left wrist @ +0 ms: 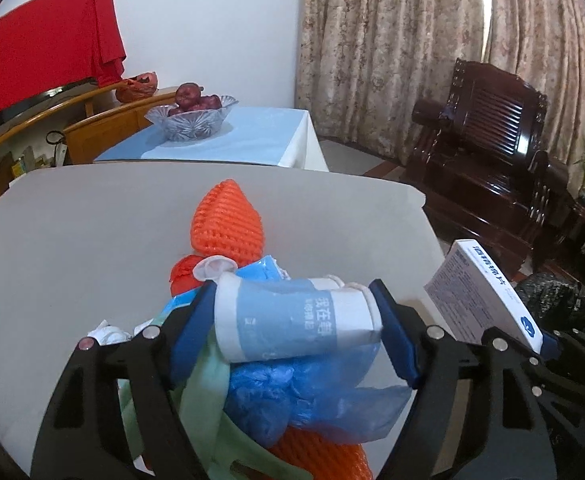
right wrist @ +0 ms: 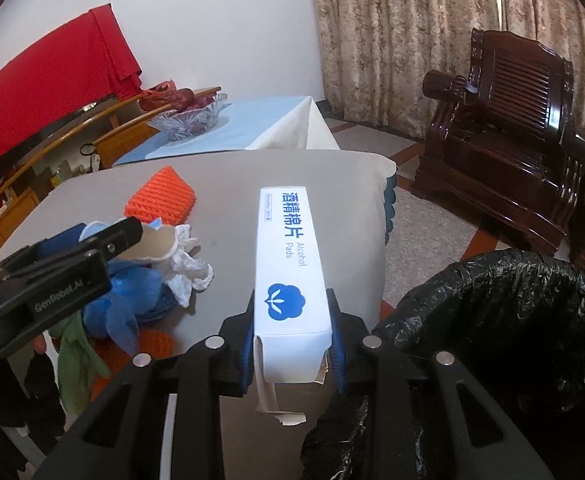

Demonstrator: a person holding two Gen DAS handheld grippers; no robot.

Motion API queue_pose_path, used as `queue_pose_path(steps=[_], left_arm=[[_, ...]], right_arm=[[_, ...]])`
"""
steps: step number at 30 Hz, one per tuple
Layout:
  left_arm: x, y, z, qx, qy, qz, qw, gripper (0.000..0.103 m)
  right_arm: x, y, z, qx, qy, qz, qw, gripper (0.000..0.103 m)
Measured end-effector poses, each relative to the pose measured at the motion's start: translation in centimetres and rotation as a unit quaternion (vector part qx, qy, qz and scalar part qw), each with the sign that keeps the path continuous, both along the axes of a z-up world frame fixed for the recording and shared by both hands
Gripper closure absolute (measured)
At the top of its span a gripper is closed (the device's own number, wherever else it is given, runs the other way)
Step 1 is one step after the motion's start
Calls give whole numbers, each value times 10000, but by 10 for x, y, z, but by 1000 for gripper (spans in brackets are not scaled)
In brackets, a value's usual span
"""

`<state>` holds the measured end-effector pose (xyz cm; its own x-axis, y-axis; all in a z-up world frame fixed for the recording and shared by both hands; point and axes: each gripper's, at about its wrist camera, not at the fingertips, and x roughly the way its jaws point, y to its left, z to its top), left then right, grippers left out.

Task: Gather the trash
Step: 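Carry the white box over the black bin with the right tool and release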

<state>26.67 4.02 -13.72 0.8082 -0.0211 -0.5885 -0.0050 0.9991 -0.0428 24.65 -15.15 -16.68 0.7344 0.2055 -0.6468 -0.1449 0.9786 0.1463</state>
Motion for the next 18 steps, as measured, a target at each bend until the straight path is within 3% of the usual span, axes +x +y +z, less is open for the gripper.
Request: queue_pose_path(steps=[11, 18], left_arm=[[-56, -9, 49, -68, -818, -161, 9965, 30], [-85, -43, 68, -273, -887, -608, 9938, 30]], right_arm=[[-29, -15, 39, 39, -436, -41, 9990, 73], [-65, -58, 60, -83, -526, -343, 9980, 73]])
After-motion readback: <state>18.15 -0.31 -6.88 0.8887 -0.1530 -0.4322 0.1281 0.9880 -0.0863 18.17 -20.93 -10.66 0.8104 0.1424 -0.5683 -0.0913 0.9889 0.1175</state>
